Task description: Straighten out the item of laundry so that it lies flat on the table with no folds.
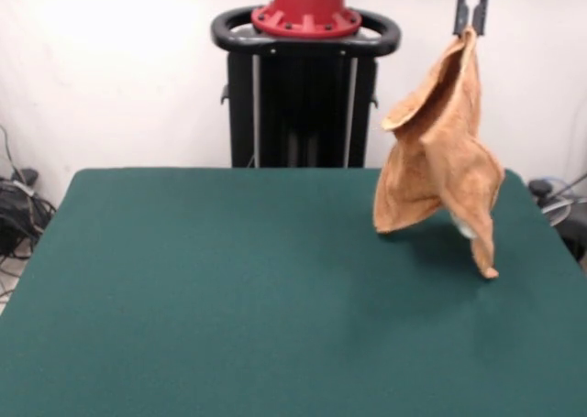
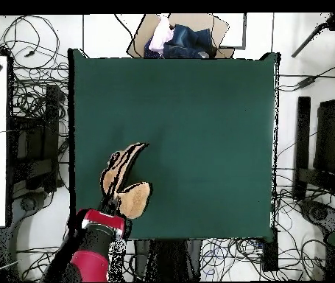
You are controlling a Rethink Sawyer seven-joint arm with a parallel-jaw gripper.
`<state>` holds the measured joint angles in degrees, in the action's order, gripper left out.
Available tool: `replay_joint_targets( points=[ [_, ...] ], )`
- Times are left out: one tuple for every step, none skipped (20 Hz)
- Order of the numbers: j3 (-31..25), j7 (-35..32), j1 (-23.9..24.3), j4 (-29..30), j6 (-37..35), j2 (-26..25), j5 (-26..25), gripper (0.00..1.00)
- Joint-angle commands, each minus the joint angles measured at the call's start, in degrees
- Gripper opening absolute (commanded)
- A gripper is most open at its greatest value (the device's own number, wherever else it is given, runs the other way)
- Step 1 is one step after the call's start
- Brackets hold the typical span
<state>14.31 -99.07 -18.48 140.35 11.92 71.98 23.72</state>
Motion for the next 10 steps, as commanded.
replay_joint_targets(
  points=[
    [14.72, -5.64, -4.35, 2.32, -9.24, 6.38, -0.42, 0.00],
    [15.11, -5.79, -4.54, 1.90, -9.65, 6.37, -0.78, 0.00],
    [16.08, -6.06, -5.50, 1.53, -10.18, 6.24, -0.80, 0.00],
    [17.16, -6.32, -6.61, 0.95, -10.69, 5.92, -0.75, 0.00],
    [18.43, -6.70, -8.02, 0.37, -11.27, 5.51, -0.64, 0.00],
    [19.80, -7.12, -9.54, -0.37, -11.93, 4.99, -0.52, 0.00],
    [20.88, -7.68, -10.88, -0.79, -12.25, 4.50, -0.39, 0.00],
    [21.97, -8.23, -12.22, -1.21, -12.57, 4.01, -0.26, 0.00],
    [24.38, -8.94, -14.75, -2.42, -13.53, 2.95, 0.18, 0.00],
    [26.54, -9.85, -17.16, -3.49, -14.26, 1.70, 0.64, 0.00]
  ],
)
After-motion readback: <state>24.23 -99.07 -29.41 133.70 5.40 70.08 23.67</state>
